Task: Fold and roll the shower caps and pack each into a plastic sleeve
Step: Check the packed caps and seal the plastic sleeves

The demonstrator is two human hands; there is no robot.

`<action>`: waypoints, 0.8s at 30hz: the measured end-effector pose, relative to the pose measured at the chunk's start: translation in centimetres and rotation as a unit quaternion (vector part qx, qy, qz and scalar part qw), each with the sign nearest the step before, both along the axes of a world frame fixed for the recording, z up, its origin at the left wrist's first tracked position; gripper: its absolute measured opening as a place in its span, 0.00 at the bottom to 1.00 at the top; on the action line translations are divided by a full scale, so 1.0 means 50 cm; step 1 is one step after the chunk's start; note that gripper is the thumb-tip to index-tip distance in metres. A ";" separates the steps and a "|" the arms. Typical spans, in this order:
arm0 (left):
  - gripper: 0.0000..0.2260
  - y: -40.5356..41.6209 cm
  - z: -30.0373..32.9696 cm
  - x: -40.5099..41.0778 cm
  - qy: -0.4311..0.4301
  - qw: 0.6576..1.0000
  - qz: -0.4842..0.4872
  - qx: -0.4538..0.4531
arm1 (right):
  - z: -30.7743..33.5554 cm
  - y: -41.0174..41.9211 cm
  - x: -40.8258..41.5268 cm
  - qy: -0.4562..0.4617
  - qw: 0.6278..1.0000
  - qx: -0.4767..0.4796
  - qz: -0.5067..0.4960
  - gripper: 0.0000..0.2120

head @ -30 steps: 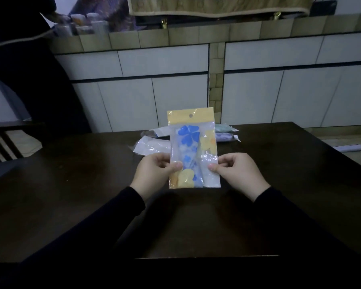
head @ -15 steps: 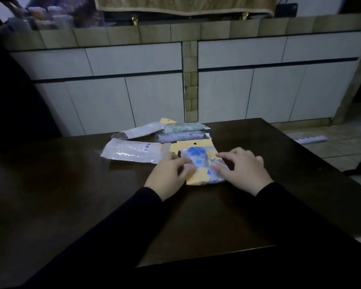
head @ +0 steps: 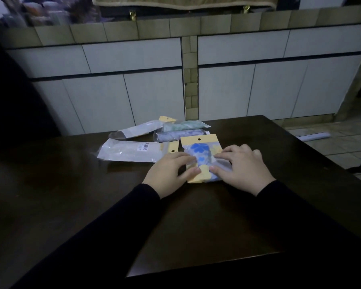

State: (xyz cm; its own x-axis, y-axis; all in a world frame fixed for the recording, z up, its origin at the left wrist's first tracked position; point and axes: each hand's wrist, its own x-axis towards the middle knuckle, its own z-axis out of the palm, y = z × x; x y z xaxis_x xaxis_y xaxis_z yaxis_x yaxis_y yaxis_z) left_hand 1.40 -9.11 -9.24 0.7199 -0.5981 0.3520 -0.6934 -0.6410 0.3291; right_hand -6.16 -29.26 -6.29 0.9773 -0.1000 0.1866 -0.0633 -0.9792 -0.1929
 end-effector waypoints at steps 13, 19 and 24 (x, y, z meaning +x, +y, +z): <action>0.23 0.321 0.021 0.075 -0.177 0.973 0.149 0.006 | 0.037 0.275 0.130 -0.099 0.983 0.021 0.154 0.19; 0.31 0.433 0.037 0.139 -0.090 0.983 0.161 0.004 | 0.001 0.395 0.206 -0.122 0.972 0.013 0.200 0.22; 0.16 0.472 0.020 0.185 0.008 0.992 0.127 -0.021 | -0.019 0.420 0.246 -0.114 0.969 -0.013 0.219 0.22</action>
State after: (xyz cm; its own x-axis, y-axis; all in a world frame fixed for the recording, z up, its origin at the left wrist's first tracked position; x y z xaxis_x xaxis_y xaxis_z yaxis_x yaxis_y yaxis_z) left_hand 10.64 14.49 -8.26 0.8515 -0.3820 0.3593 -0.5056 -0.7797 0.3692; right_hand 6.15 -8.27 -7.23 0.8575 0.3232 0.4003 0.4013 -0.9070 -0.1276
